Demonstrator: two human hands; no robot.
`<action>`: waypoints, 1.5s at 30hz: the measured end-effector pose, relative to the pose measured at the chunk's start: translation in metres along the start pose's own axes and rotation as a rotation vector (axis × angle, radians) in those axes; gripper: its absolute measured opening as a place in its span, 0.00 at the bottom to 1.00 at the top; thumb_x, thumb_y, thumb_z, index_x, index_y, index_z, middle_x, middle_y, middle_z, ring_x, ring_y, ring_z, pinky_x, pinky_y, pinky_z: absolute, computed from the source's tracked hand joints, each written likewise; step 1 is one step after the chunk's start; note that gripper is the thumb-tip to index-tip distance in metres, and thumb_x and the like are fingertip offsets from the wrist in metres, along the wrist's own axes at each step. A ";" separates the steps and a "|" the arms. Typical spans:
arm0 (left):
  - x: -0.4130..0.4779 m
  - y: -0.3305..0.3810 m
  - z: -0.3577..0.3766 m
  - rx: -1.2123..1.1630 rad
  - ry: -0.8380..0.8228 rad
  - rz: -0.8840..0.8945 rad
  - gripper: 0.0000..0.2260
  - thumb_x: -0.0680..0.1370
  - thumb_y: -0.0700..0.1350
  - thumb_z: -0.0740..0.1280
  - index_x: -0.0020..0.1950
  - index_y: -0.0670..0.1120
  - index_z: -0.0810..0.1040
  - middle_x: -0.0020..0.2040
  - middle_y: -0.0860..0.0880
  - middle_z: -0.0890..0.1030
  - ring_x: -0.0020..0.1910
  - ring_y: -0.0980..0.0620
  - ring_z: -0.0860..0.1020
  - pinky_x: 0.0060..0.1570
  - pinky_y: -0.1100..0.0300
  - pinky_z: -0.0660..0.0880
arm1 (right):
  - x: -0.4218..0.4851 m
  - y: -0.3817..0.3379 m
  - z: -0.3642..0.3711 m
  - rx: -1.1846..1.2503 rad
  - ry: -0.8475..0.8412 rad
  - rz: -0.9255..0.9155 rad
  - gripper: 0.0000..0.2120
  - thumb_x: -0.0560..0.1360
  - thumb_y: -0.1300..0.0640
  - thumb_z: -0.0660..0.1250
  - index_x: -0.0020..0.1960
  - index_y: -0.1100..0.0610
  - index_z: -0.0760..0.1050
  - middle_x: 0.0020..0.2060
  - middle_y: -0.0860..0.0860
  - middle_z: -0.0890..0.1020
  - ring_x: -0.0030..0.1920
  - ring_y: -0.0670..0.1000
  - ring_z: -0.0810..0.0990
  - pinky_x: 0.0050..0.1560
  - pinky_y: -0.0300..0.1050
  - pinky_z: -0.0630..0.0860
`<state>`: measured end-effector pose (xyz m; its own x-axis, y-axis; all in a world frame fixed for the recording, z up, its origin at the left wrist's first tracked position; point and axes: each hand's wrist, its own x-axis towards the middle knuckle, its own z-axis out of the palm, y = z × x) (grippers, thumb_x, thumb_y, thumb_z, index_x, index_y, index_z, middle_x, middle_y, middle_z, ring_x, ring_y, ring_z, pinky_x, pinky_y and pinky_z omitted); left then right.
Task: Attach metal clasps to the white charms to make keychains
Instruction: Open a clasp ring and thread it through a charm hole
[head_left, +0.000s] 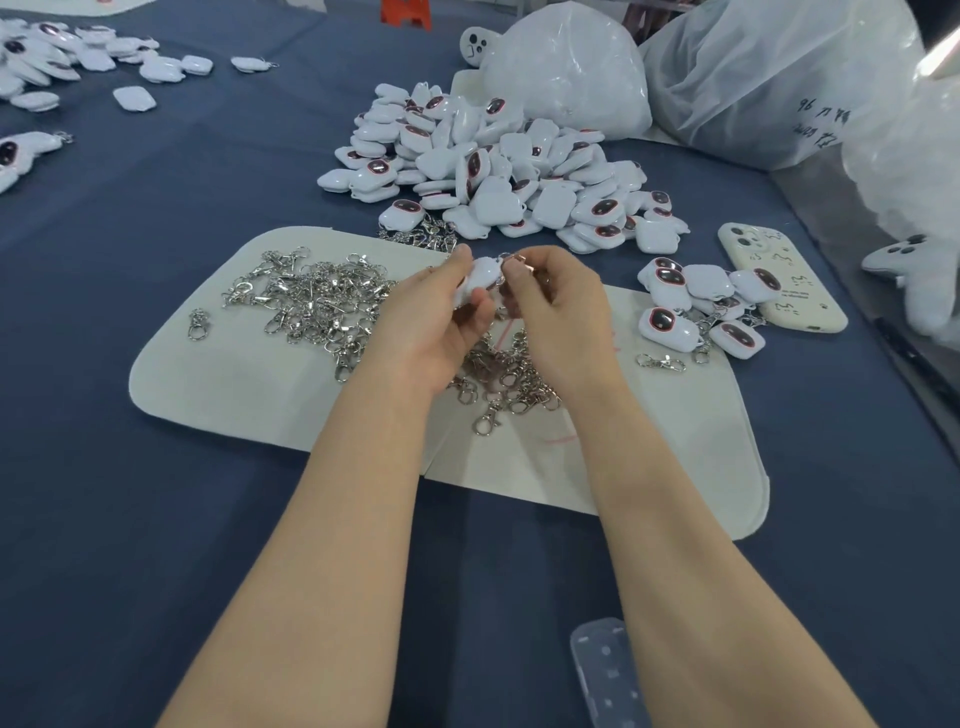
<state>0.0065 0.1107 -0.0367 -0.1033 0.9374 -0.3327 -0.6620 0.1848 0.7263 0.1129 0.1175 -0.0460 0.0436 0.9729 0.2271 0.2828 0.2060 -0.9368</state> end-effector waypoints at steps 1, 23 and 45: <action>0.001 0.000 -0.001 0.045 0.017 0.023 0.06 0.79 0.43 0.65 0.46 0.40 0.75 0.35 0.46 0.76 0.21 0.59 0.71 0.22 0.69 0.71 | 0.000 -0.001 -0.003 -0.165 -0.021 -0.096 0.05 0.78 0.59 0.64 0.50 0.59 0.77 0.39 0.50 0.80 0.40 0.48 0.77 0.46 0.36 0.72; 0.007 -0.003 -0.003 0.290 0.138 0.242 0.06 0.80 0.45 0.63 0.51 0.42 0.73 0.39 0.47 0.74 0.22 0.61 0.72 0.26 0.67 0.72 | 0.000 0.001 -0.010 0.058 -0.156 0.079 0.07 0.78 0.61 0.63 0.43 0.55 0.77 0.31 0.48 0.80 0.30 0.41 0.77 0.35 0.32 0.75; 0.005 -0.004 -0.001 0.286 0.070 0.239 0.06 0.80 0.45 0.64 0.50 0.42 0.74 0.35 0.48 0.76 0.23 0.59 0.71 0.24 0.67 0.71 | -0.001 -0.007 -0.009 -0.137 -0.098 -0.122 0.09 0.75 0.62 0.66 0.53 0.53 0.79 0.34 0.45 0.76 0.36 0.42 0.73 0.43 0.36 0.73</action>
<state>0.0076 0.1142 -0.0421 -0.2870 0.9433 -0.1668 -0.3797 0.0478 0.9239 0.1196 0.1138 -0.0368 -0.0901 0.9487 0.3032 0.4086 0.3128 -0.8574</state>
